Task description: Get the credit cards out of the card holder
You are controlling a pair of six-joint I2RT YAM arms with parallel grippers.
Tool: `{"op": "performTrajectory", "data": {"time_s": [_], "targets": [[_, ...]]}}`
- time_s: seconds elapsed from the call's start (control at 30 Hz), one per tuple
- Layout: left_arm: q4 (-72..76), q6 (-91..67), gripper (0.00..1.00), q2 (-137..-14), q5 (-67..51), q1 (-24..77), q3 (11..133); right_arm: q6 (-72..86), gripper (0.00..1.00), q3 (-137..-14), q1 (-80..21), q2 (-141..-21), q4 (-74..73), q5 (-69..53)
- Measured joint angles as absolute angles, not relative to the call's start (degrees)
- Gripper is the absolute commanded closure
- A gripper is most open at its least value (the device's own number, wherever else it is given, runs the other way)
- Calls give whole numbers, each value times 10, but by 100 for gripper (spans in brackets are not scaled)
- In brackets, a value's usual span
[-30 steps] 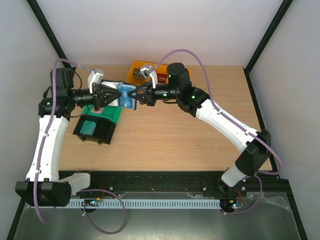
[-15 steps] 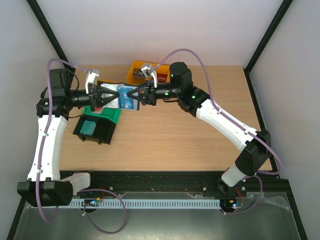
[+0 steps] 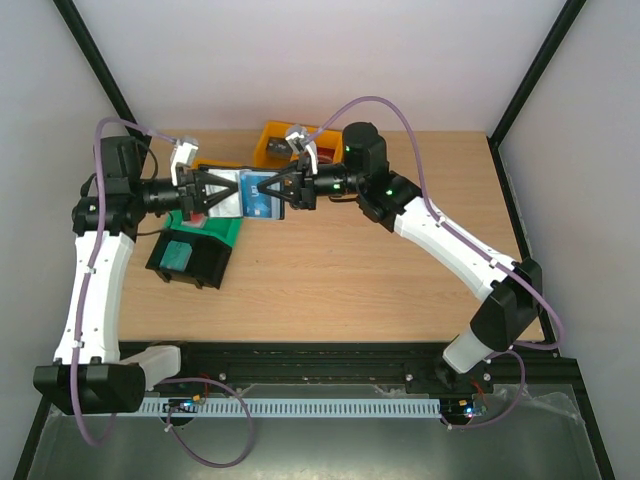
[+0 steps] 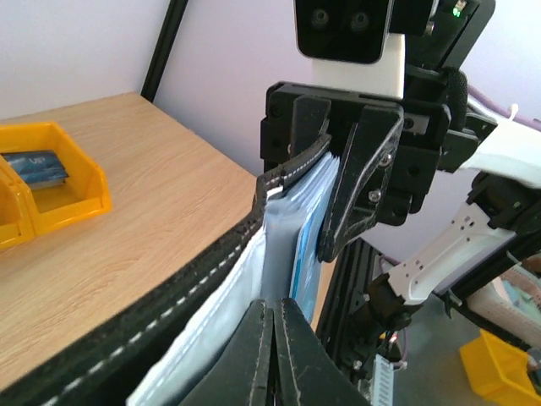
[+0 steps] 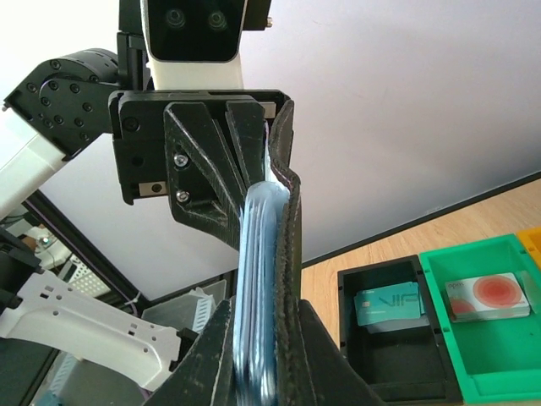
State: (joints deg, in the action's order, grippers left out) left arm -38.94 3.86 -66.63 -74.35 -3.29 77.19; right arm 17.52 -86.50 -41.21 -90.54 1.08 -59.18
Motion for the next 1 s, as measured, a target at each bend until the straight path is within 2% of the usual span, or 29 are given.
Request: {"op": "performTrajectory", "data": {"time_s": [0.07, 0.3, 0.47, 0.5, 0.57, 0.7, 0.83, 1.0], "targets": [[-397, 59, 95, -666, -737, -25, 773, 179, 98, -863, -411, -905, 14, -595], [-410, 99, 66, -665, -678, 13, 780, 211, 98, -848, -397, -905, 33, -622], [-392, 81, 60, -663, -676, 26, 782, 223, 98, -845, -396, -905, 48, -621], [-388, 74, 60, -663, -677, 29, 782, 224, 98, -844, -396, -905, 51, -620], [-378, 62, 68, -664, -677, 35, 782, 225, 98, -844, -396, -905, 56, -618], [-361, 39, 97, -668, -663, 49, 789, 236, 98, -844, -392, -904, 69, -626], [-350, 29, 98, -669, -662, 51, 800, 246, 98, -842, -389, -896, 84, -632], [-356, 34, 98, -661, -690, 50, 806, 241, 76, -835, -391, -879, 88, -639]]}}
